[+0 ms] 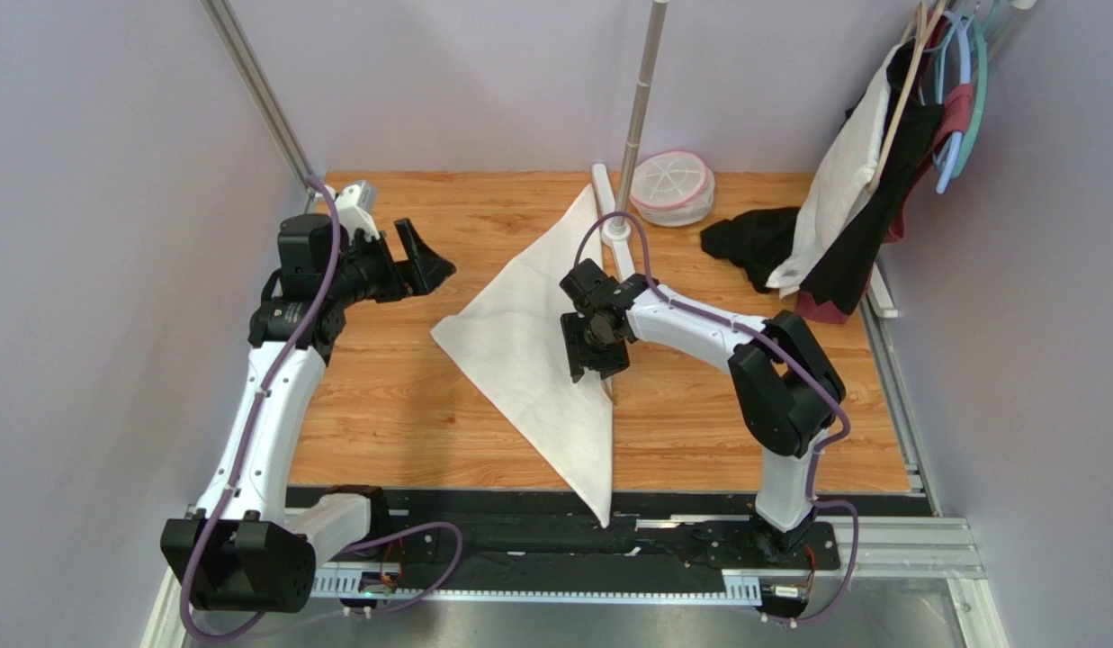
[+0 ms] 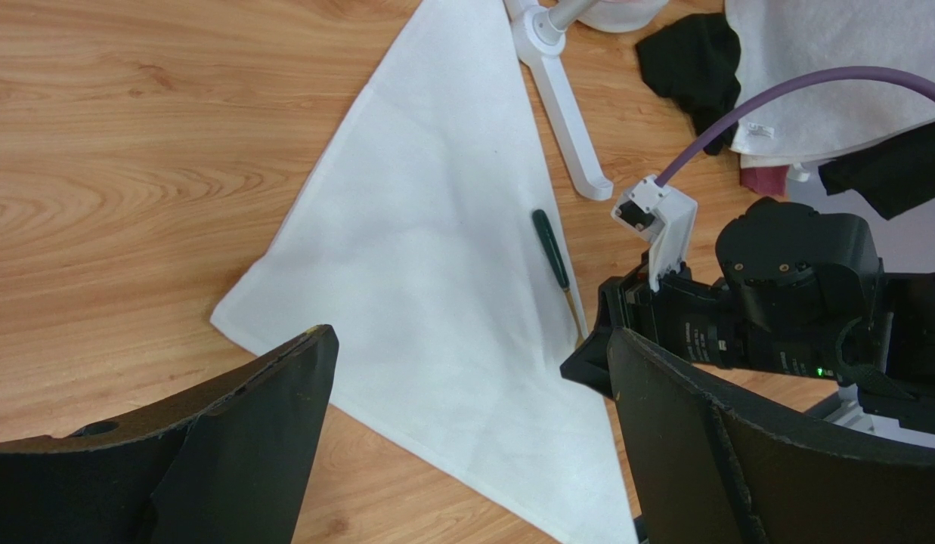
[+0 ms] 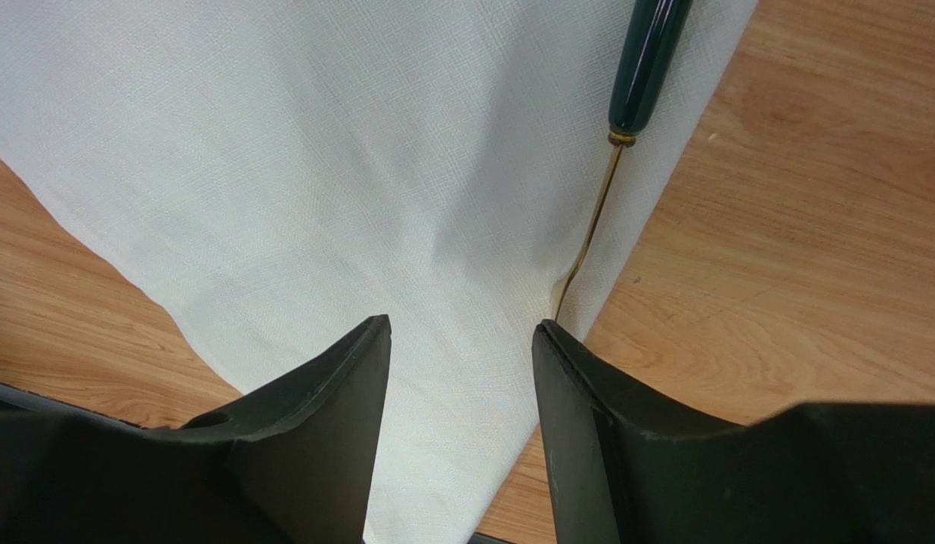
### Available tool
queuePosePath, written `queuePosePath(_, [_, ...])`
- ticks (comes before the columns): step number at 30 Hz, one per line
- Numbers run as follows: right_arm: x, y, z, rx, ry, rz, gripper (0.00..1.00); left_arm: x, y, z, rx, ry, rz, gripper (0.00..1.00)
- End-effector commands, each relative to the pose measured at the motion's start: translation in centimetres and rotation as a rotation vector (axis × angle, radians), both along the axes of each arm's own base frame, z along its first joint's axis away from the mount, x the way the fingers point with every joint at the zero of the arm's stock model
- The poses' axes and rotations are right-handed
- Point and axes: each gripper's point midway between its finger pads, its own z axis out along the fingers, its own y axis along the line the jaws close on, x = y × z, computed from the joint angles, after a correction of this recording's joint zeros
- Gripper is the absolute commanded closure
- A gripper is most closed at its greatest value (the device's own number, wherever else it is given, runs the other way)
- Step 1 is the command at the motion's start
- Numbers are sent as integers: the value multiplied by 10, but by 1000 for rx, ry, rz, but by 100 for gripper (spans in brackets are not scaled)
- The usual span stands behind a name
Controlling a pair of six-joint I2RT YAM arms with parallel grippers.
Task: Fold the napkin, place the utensils inside, and roll it up
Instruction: Place the utensil onto the napkin
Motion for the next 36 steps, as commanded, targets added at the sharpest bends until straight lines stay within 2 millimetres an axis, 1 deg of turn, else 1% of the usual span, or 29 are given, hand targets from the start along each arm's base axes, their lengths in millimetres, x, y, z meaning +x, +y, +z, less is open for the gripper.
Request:
queuePosePath(1, [5, 1, 4, 11, -31, -19, 46, 3, 0, 5, -18, -26, -6, 2])
queuePosePath(4, [6, -5, 1, 0, -29, -31, 47, 2, 0, 5, -18, -26, -6, 2])
queuePosePath(11, [4, -8, 6, 11, -42, -33, 47, 3, 0, 4, -18, -23, -6, 2])
queuePosePath(14, [5, -5, 14, 40, -54, -28, 47, 4, -1, 3, -20, -21, -7, 2])
queuePosePath(16, [6, -4, 23, 54, -74, -22, 46, 4, -1, 2, -21, -17, -7, 2])
queuePosePath(18, [7, -6, 27, 57, -83, -30, 46, 4, -2, 3, -26, -17, -10, 2])
queuePosePath(20, [11, -13, 29, 54, -85, -49, 46, 4, -2, 1, -26, -14, -12, 2])
queuePosePath(23, [14, -24, 21, 35, -71, -69, 46, 4, -2, 1, -28, -12, -14, 2])
queuePosePath(27, [12, -30, 11, 18, -51, -73, 46, 4, -2, 1, -28, -12, -12, 2])
queuePosePath(32, [9, -28, -2, 23, -19, -72, 46, 4, -2, 0, -28, -9, -14, 2])
queuePosePath(35, [6, -23, -4, 48, -7, -66, 46, 4, -2, 1, -28, -13, -12, 2])
queuePosePath(36, [4, -19, -3, 71, 4, -60, 46, 4, -2, 1, -27, -12, -13, 2])
